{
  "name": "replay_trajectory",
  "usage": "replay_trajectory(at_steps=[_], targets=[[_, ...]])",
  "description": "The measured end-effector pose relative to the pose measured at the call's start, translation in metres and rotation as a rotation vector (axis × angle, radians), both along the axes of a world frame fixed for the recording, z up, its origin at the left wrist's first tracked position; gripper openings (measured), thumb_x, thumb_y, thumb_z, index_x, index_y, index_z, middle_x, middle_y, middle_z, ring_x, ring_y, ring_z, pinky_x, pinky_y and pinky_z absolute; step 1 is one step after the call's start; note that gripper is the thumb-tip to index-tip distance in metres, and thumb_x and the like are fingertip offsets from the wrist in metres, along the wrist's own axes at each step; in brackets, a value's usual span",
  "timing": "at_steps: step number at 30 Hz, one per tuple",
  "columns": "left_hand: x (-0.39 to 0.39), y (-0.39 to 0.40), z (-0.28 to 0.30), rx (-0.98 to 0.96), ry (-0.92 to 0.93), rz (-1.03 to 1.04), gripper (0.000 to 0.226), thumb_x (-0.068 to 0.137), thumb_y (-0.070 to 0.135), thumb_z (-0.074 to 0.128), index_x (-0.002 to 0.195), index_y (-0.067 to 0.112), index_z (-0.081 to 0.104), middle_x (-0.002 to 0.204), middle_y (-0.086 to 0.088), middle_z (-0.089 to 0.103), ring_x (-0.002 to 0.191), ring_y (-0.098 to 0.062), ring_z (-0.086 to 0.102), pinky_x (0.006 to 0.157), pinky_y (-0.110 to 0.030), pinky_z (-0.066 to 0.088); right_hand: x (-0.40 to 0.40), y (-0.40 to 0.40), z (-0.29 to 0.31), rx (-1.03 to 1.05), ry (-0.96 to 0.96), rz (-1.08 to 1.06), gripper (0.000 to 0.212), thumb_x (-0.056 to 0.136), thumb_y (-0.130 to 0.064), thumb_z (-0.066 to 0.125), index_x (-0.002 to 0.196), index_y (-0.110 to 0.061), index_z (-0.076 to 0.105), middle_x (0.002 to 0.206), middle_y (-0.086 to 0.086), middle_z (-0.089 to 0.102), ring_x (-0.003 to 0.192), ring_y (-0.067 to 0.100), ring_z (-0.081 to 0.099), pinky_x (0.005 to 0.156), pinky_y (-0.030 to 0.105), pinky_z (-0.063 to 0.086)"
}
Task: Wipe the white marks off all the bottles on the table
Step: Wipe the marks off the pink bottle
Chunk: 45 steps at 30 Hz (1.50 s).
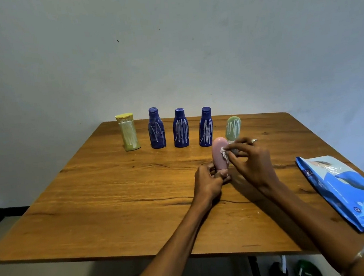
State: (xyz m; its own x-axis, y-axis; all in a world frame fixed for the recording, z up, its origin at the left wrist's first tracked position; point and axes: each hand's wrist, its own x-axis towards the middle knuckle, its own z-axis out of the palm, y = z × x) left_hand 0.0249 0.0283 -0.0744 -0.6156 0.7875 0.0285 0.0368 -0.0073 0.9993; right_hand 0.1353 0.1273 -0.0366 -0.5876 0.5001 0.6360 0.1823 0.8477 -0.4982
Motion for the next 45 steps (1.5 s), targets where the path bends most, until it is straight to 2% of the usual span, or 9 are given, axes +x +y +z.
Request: replay_trajectory(at_steps=[6,8,12,17,21,28,36,41,45], targets=[[0.0,0.002,0.0,-0.014,-0.089,0.01,0.02,0.094,-0.003,0.065,0.113,-0.008,0.068,0.107,-0.019,0.075,0.093,-0.021,0.077,0.079,-0.028,0.063,-0.025,0.016,0.029,-0.19,0.061,-0.049,0.021,0.093,-0.015,0.073,0.113,-0.009,0.077,0.109,0.008,0.076,0.082,-0.003,0.064,0.07,0.002,0.05],[-0.001,0.002,-0.001,-0.014,-0.093,0.011,0.021,0.094,-0.001,0.066,0.114,-0.007,0.068,0.106,-0.019,0.075,0.091,-0.02,0.077,0.08,-0.03,0.063,-0.026,0.017,0.026,-0.258,0.1,-0.058,0.021,0.094,-0.019,0.072,0.114,-0.013,0.077,0.105,0.002,0.076,0.084,-0.006,0.065,0.073,0.009,0.055],[-0.001,-0.001,0.001,-0.01,-0.078,0.004,0.02,0.096,0.001,0.064,0.115,-0.005,0.067,0.104,-0.015,0.076,0.087,-0.015,0.077,0.077,-0.026,0.062,-0.017,0.01,0.004,-0.414,0.169,-0.063,0.024,0.094,-0.021,0.073,0.117,-0.015,0.075,0.107,-0.002,0.077,0.093,0.007,0.073,0.081,0.029,0.062],[-0.002,-0.001,0.001,0.002,-0.127,-0.002,0.021,0.096,0.0,0.064,0.116,-0.005,0.068,0.104,-0.018,0.076,0.092,-0.023,0.077,0.089,-0.04,0.062,-0.005,-0.006,-0.011,-0.54,0.215,-0.047,0.024,0.09,-0.02,0.077,0.114,-0.015,0.076,0.103,-0.005,0.077,0.094,0.005,0.073,0.083,0.03,0.062],[-0.003,-0.004,0.0,0.022,-0.082,0.024,0.023,0.095,0.002,0.065,0.118,-0.001,0.07,0.106,-0.013,0.077,0.097,-0.02,0.076,0.091,-0.043,0.061,0.004,-0.03,-0.024,-0.666,0.212,0.015,0.008,0.09,-0.017,0.077,0.098,-0.018,0.077,0.092,-0.002,0.078,0.087,0.01,0.075,0.077,0.037,0.064],[-0.001,-0.005,0.005,0.065,-0.145,0.02,0.029,0.097,0.005,0.064,0.124,0.015,0.057,0.118,-0.01,0.073,0.108,-0.02,0.072,0.095,-0.041,0.059,0.007,-0.038,-0.028,-0.58,0.197,-0.026,0.008,0.087,-0.022,0.081,0.094,-0.024,0.079,0.089,-0.01,0.078,0.083,0.003,0.074,0.074,0.028,0.063],[-0.004,-0.009,0.006,0.091,-0.174,-0.043,0.043,0.086,0.021,0.079,0.124,0.006,0.064,0.115,-0.012,0.074,0.103,-0.023,0.074,0.092,-0.043,0.061,0.011,-0.04,-0.027,-0.548,0.257,-0.045,0.008,0.09,-0.025,0.079,0.095,-0.02,0.076,0.088,-0.008,0.077,0.081,0.001,0.074,0.069,0.021,0.061],[-0.005,-0.008,0.005,0.094,-0.229,-0.078,0.023,0.094,0.007,0.068,0.117,0.007,0.069,0.113,-0.015,0.075,0.104,-0.031,0.074,0.095,-0.051,0.058,0.012,-0.033,-0.031,-0.555,0.238,-0.091,0.012,0.093,-0.02,0.072,0.102,-0.028,0.073,0.096,-0.012,0.074,0.091,0.001,0.07,0.081,0.033,0.063],[-0.004,-0.005,0.004,0.086,-0.183,-0.008,0.032,0.097,0.0,0.062,0.129,0.002,0.06,0.114,-0.014,0.075,0.104,-0.027,0.074,0.096,-0.054,0.057,0.014,-0.037,-0.028,-0.552,0.258,-0.067,0.013,0.093,-0.018,0.073,0.104,-0.024,0.076,0.097,-0.009,0.076,0.091,0.0,0.072,0.08,0.028,0.063]])
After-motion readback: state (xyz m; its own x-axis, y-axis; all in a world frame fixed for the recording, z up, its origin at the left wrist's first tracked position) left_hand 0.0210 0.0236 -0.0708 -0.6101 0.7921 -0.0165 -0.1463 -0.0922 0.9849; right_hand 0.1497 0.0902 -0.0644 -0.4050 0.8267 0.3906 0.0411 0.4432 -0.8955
